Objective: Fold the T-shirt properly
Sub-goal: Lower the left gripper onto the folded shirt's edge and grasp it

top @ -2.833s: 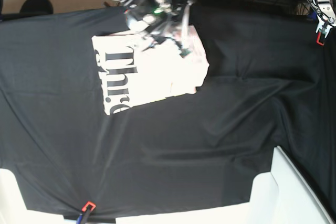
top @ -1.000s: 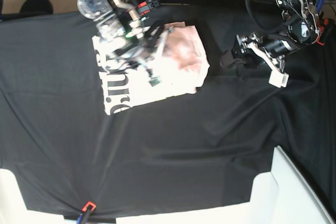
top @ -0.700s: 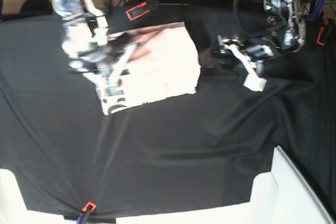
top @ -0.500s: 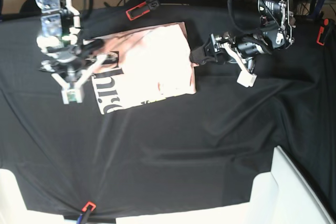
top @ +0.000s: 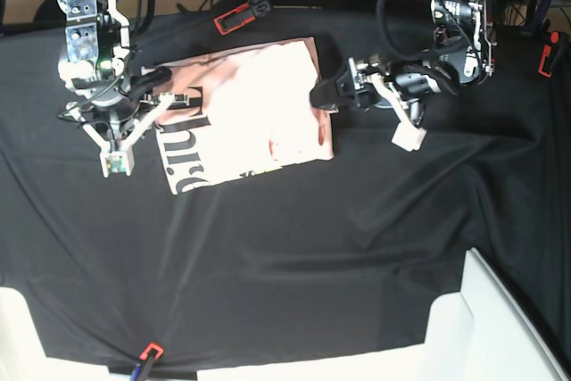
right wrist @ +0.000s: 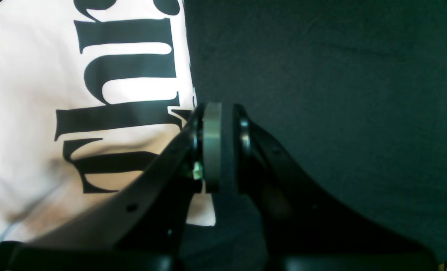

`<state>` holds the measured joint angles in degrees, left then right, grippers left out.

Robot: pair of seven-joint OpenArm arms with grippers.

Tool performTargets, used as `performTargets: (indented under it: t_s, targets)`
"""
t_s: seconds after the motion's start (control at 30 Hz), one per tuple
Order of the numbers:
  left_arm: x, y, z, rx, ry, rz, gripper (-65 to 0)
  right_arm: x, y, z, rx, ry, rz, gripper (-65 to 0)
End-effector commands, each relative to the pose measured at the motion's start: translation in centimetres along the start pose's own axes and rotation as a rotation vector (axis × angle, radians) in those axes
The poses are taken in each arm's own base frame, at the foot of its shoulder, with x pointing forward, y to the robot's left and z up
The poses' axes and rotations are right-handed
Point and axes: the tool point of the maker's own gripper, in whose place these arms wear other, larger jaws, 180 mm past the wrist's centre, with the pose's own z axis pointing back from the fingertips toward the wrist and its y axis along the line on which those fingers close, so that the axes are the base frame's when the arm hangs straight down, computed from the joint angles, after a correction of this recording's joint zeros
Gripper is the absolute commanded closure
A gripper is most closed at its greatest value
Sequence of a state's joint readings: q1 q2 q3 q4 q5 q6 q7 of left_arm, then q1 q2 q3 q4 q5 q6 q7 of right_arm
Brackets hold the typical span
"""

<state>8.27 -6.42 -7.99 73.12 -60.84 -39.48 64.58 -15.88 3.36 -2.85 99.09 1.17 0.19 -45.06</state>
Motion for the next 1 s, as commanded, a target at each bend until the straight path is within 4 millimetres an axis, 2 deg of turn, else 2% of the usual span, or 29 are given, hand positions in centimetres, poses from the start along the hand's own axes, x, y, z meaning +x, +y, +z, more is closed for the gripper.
performTargets:
  t_s: [0.0, 0.1, 0.2, 0.37, 0.5, 0.6, 0.8, 0.87, 0.97]
  targets:
    - [1.5, -0.8, 0.1, -0.031, -0.048, -0.016, -62.0, 1.2, -0.4, 0.2, -0.008, -0.040, 0.002, -5.1]
    - [1.4, -1.2, -0.5, -0.045, -0.048, -0.008, -62.0, 1.2, -0.4, 0.2, -0.008, -0.040, 0.004, -5.1]
    - [0.7, -2.2, -2.0, -0.080, -0.011, -0.007, -62.0, 1.2, -0.3, 0.2, -0.007, -0.040, 0.005, -5.1]
    - [-2.0, -2.5, -5.3, -0.091, 0.103, 0.012, -62.0, 1.2, -0.3, 0.2, -0.006, -0.041, 0.006, -5.1]
    - [-4.0, -2.3, -6.7, -0.069, 0.151, 0.030, -62.0, 1.3, -0.5, 0.2, -0.010, -0.043, 0.003, -5.1]
    - [-4.3, -3.1, -7.3, -0.083, 0.157, 0.030, -62.0, 1.3, -0.5, 0.2, -0.010, -0.043, 0.003, -5.1]
    - [-4.2, -3.2, -7.4, -0.086, 0.160, 0.025, -61.5, 1.3, -0.6, 0.2, -0.012, -0.043, 0.002, -5.1]
    - [-3.4, -3.3, -7.7, -0.088, 0.156, 0.012, -57.1, 1.3, -0.6, 0.2, -0.012, -0.043, 0.002, -5.1]
    - [-3.0, -3.2, -7.5, -0.085, 0.149, 0.003, -41.7, 1.3, -0.6, 0.2, -0.012, -0.045, 0.002, -5.1]
